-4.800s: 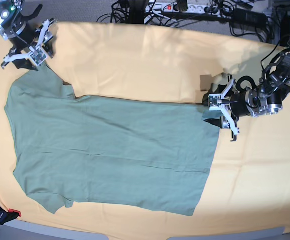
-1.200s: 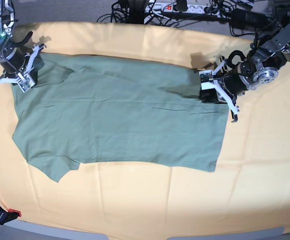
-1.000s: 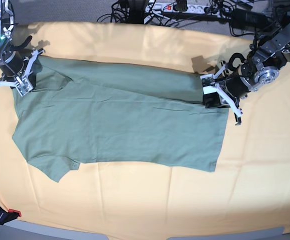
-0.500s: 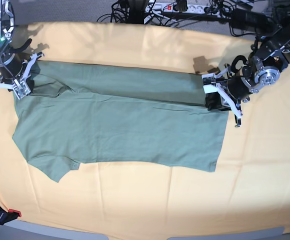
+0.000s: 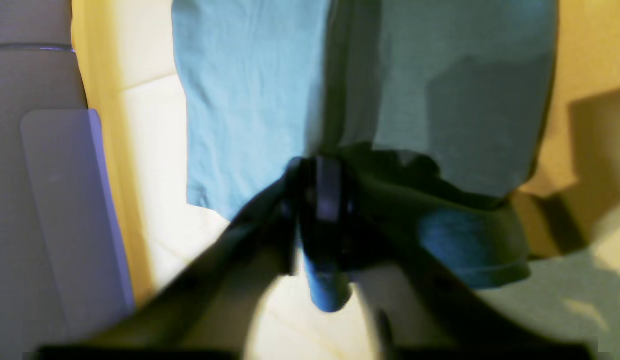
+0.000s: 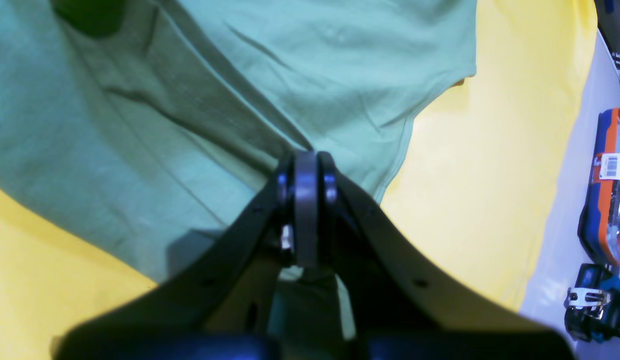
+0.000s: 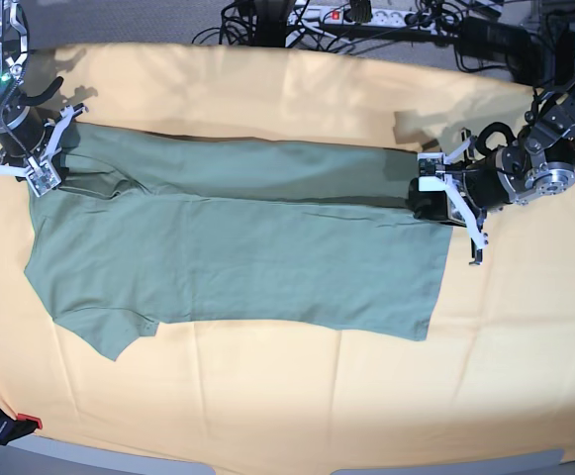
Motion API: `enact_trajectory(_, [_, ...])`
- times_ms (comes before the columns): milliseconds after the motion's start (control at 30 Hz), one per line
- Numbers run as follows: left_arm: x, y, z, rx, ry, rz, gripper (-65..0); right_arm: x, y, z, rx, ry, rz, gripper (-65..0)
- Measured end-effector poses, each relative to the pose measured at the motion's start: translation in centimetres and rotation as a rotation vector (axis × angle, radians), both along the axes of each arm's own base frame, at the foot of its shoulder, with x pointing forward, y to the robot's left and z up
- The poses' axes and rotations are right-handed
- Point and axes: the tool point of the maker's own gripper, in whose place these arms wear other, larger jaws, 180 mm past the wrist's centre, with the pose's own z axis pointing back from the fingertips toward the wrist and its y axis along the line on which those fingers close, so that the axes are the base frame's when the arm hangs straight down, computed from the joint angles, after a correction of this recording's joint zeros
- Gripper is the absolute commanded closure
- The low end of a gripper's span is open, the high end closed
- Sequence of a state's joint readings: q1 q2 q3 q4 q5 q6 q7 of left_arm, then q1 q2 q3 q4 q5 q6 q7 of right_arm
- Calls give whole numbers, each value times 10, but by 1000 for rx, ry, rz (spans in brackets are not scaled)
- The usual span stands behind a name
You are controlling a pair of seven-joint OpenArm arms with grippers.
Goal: Fold the T-shirt properly
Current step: 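Lay the folded edge down and open both grippers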
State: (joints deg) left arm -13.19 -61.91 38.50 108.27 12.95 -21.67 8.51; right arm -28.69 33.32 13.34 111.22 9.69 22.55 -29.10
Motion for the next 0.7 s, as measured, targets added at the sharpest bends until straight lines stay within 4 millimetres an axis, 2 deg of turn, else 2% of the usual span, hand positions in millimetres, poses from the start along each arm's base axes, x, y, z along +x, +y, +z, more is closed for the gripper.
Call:
enact_trajectory(67, [0,0,0,-2,0,1,-311,0,0,0,3,-1,-1,-259])
enact_trajectory(100, [0,0,0,0,-1,1,-352,0,0,0,0,0,0,-332])
enact_trajectory(133, [0,0,0,0,0,1,-360,1,0,1,1,-3,-1,-363])
enact_trajectory(233, [1,3,4,11,7,-4,-360,8,-1,6,-5,-24,-3,-362])
enact_trajectory(333, [3,2,23,4,22,-10,-360,7,6,7,-32,18,62,-357])
enact_trajectory(400, [-9,-1,34,2,88,-55,-358,-4,20,5,-17,85,135,-357])
enact_trajectory(500, [-43,2,36,47,233,-148,-355,-23,37,3,-8,174,234,-357])
enact_trajectory(567, [-51,2,39,36,261,-153,-355,-37,43,2,-9,217,276,-357])
enact_trajectory(700, [-54,10,34,54,272,-133,-355,-57,31,-9,-73,294,288,-357])
